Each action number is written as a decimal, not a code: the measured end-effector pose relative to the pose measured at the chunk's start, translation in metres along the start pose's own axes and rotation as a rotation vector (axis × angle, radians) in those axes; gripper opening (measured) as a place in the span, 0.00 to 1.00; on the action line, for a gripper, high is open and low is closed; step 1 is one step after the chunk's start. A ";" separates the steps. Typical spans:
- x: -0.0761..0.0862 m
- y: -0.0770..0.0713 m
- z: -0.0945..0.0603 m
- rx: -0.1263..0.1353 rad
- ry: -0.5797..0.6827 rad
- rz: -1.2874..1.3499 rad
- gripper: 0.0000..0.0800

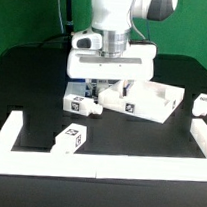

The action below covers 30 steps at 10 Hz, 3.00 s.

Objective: Assemble one leg

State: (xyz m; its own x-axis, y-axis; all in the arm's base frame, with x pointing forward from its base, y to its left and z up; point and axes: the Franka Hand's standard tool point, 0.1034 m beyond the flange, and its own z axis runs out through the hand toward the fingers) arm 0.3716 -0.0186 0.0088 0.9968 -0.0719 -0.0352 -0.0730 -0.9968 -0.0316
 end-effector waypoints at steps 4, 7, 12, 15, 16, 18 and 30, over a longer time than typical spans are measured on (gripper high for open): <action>0.003 0.002 0.001 0.001 0.001 0.005 0.73; 0.003 0.002 0.001 0.001 0.001 0.005 0.49; 0.003 0.002 0.001 0.001 0.000 0.002 0.07; 0.013 0.000 -0.003 0.013 -0.004 0.022 0.07; 0.018 0.006 -0.006 0.019 -0.010 0.036 0.07; 0.030 0.018 -0.012 0.031 -0.010 0.051 0.07; 0.129 0.006 -0.025 0.066 0.041 0.059 0.07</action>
Offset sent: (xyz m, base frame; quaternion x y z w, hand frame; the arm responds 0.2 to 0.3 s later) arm 0.0000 0.0000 0.0000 0.0000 0.0000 0.0000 1.0000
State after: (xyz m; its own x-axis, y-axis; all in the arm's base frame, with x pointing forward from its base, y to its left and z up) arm 0.5003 -0.0348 0.0295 0.9911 -0.1330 0.0019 -0.1322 -0.9865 -0.0964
